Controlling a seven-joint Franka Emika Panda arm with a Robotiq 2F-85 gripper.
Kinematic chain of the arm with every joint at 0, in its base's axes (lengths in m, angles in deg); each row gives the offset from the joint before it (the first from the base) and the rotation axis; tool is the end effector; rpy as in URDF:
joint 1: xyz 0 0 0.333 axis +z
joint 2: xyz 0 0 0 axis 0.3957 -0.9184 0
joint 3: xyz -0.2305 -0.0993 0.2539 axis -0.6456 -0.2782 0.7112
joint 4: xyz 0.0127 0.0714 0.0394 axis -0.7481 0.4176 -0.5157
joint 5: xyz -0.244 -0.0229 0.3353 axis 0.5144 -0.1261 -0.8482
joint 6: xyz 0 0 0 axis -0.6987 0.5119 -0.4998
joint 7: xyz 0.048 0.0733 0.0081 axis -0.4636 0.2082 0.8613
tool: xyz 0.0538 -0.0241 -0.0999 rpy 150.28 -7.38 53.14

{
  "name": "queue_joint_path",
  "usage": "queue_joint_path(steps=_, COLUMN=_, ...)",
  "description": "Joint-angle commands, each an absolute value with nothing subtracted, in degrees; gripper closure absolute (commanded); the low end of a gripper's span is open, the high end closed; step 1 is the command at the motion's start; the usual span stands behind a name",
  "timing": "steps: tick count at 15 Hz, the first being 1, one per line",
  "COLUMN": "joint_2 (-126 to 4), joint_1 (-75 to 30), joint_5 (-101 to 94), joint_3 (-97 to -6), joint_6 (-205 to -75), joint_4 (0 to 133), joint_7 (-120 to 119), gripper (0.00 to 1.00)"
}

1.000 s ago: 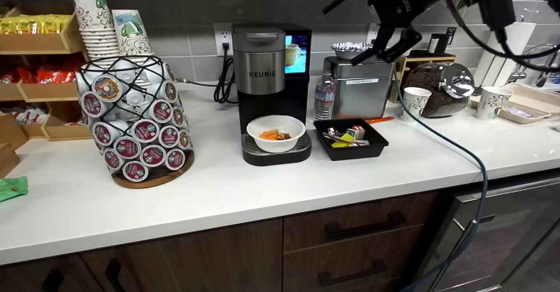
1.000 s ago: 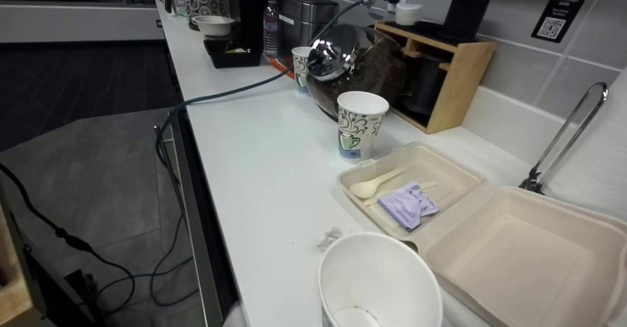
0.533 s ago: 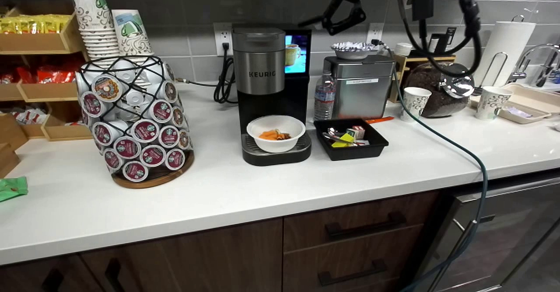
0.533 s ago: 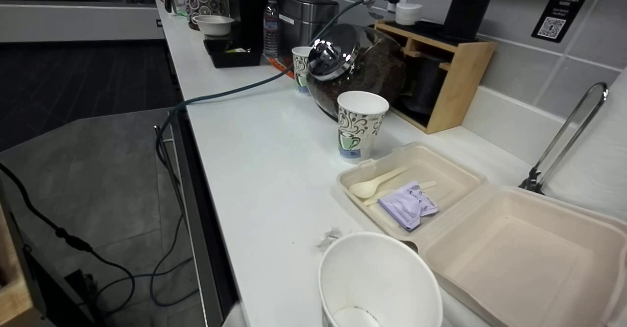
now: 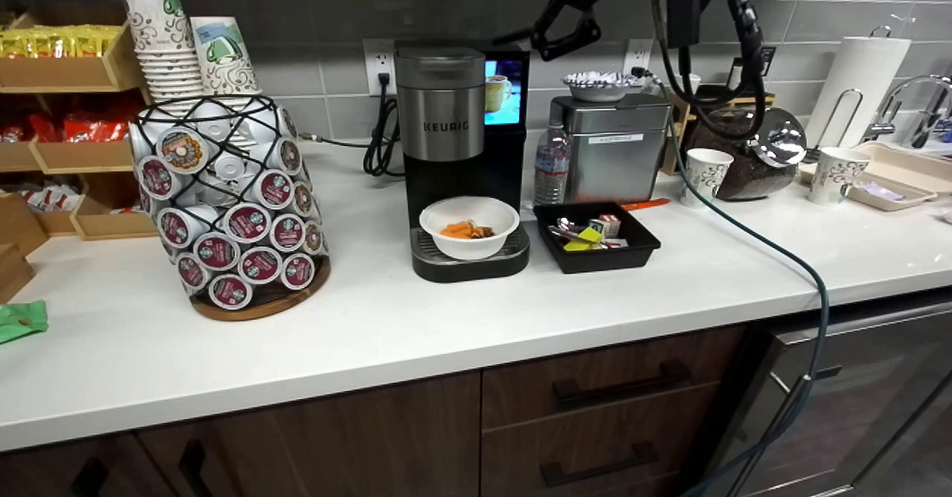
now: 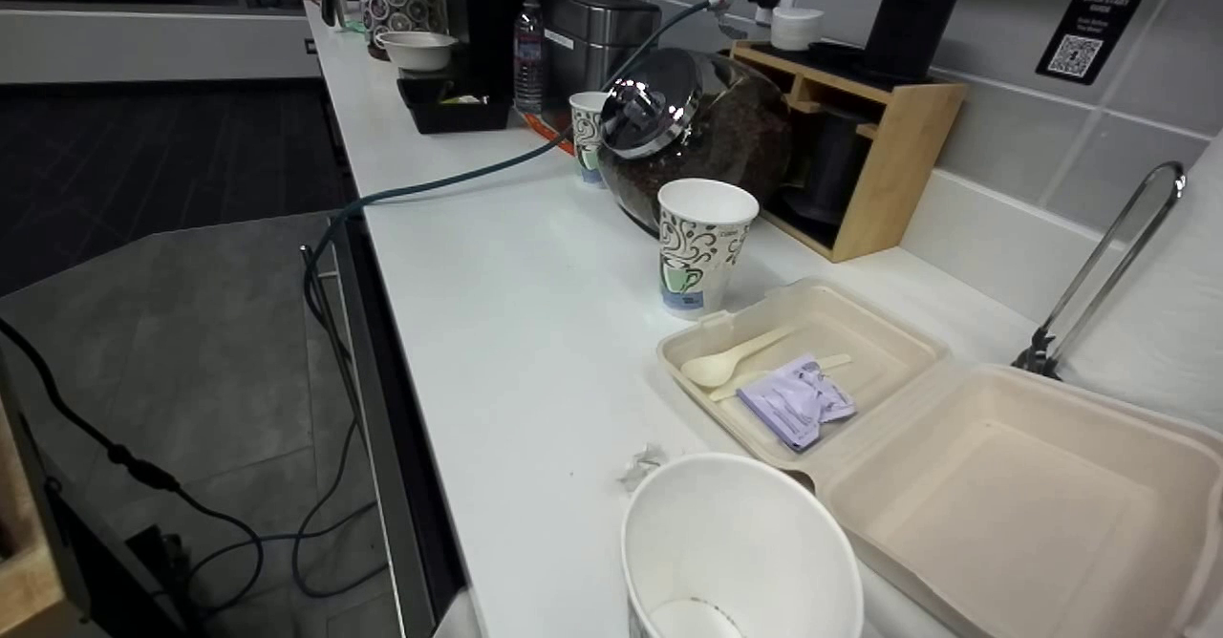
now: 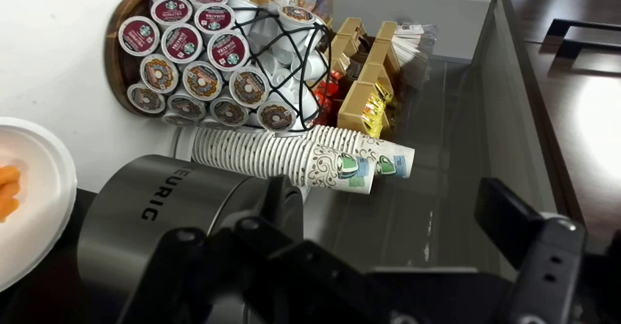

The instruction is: Open the lid of the coffee maker

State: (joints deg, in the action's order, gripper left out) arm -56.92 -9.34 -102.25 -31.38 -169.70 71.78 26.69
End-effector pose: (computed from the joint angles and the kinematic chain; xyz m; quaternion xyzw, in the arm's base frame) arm 0.6342 0.2827 0.5545 -0.7613 0.2415 -0.2589 0.5432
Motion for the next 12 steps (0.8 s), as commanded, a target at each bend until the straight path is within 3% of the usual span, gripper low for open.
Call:
queue_joint_path(steps=1, joint_2=-60.48, joint_1=-9.33, joint_5=-105.55, joint_3=-31.55, joint_6=-170.59, joint_4=67.85, joint_7=31.43, gripper=0.00)
queue_joint_path(steps=12, joint_2=-65.57, joint_1=-9.49, joint_5=-111.11, joint_3=-31.99, joint_6=-170.67, joint_4=62.78, joint_7=38.61, gripper=0.00)
